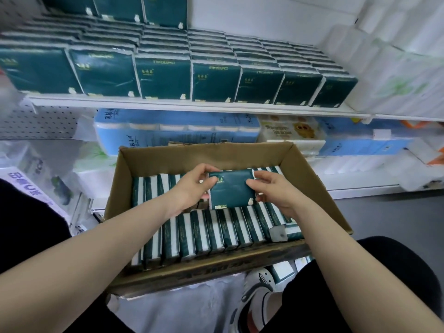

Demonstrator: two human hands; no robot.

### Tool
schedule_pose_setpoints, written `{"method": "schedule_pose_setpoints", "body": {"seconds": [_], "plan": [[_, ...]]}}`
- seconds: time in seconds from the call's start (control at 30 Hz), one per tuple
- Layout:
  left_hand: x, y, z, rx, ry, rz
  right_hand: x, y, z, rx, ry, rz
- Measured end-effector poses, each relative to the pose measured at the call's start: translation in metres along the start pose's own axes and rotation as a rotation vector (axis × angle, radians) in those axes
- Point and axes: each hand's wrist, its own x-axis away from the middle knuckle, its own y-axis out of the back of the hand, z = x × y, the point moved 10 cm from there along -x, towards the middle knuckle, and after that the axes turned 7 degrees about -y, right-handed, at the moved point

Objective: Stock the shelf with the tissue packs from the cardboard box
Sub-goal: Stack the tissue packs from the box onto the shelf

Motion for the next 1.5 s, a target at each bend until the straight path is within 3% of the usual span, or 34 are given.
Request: {"method": "schedule_pose_setpoints", "body": {"seconds": [0.17, 0.5, 0.77, 0.93, 1.17, 1.5], "plan": [[-0.001, 0.028, -0.051, -0.099, -0.11, -0.047, 0.006, 0.006, 0.05, -0.02, 0.145, -0.009], [-0.031, 0.108, -0.178, -0.199, -0.361, -0.313, 0.033, 0.018, 0.215, 0.047, 0.472, -0.072], [-0.083, 0.153, -0.25, -0.217, -0.455, -0.442, 0.012, 0.035, 0.313, 0.014, 0.578, -0.188], [-0.13, 0.174, -0.269, -0.177, -0.465, -0.443, -0.021, 0.052, 0.357, -0.036, 0.617, -0.303], [-0.19, 0.192, -0.27, -0.222, -0.39, -0.42, -0.089, 0.06, 0.409, 0.075, 0.616, -0.435], [-0.248, 0.211, -0.255, -0.274, -0.353, -0.363, -0.164, 0.046, 0.437, 0.167, 0.608, -0.402]]}}
